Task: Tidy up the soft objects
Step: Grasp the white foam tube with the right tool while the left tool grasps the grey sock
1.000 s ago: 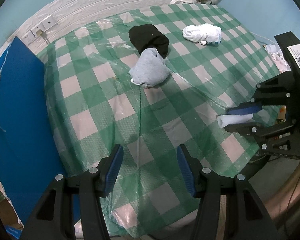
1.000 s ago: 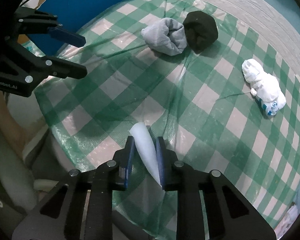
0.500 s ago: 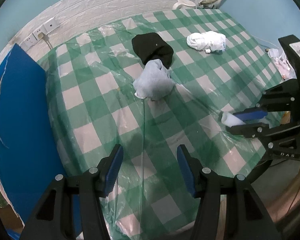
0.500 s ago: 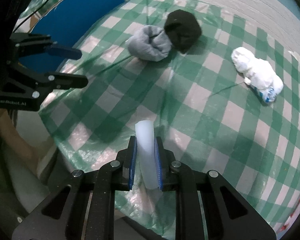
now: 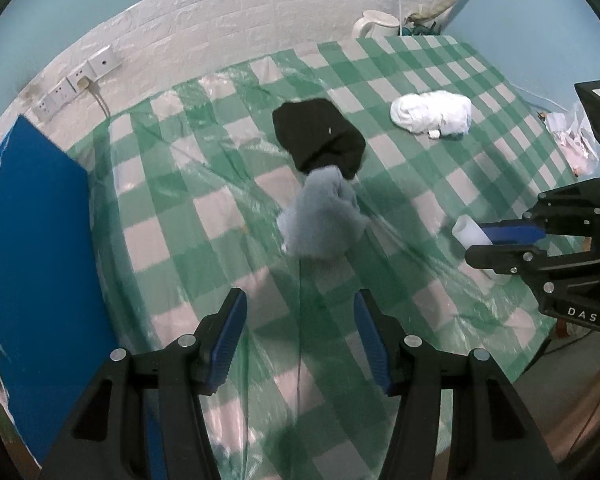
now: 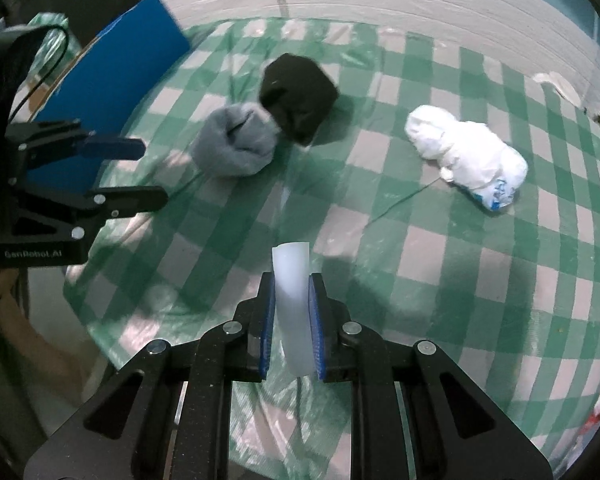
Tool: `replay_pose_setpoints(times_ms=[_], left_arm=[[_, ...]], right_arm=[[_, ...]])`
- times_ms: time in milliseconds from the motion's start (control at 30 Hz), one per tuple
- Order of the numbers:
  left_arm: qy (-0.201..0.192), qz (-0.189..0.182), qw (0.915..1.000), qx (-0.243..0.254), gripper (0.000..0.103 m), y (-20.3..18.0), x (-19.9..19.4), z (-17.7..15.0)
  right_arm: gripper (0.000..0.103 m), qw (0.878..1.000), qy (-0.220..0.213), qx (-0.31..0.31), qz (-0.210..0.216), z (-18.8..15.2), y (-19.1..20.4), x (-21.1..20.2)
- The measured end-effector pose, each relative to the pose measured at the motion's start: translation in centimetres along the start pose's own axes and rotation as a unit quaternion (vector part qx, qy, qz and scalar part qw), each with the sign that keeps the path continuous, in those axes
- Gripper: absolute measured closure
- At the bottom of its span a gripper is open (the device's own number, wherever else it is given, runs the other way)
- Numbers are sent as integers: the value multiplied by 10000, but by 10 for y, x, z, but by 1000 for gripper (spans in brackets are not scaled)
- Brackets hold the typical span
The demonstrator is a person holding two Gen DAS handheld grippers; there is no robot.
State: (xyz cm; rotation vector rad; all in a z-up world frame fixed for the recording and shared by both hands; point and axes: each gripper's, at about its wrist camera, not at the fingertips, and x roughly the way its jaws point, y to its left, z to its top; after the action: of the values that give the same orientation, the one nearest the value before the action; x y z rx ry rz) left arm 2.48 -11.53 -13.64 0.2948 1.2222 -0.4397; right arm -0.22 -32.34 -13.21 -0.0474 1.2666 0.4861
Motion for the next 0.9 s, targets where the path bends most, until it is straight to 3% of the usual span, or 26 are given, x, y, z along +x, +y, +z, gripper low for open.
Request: replay_pose_setpoints(times_ms=[600, 900], left_arm=[[-92, -184, 9995, 247, 45, -11, 20, 35], [155, -143, 9991, 376, 44, -23, 44, 52]], right_arm=[[87, 9975, -354, 603, -112, 38, -32, -13], [87, 9963, -431, 729, -135, 57, -38, -14]])
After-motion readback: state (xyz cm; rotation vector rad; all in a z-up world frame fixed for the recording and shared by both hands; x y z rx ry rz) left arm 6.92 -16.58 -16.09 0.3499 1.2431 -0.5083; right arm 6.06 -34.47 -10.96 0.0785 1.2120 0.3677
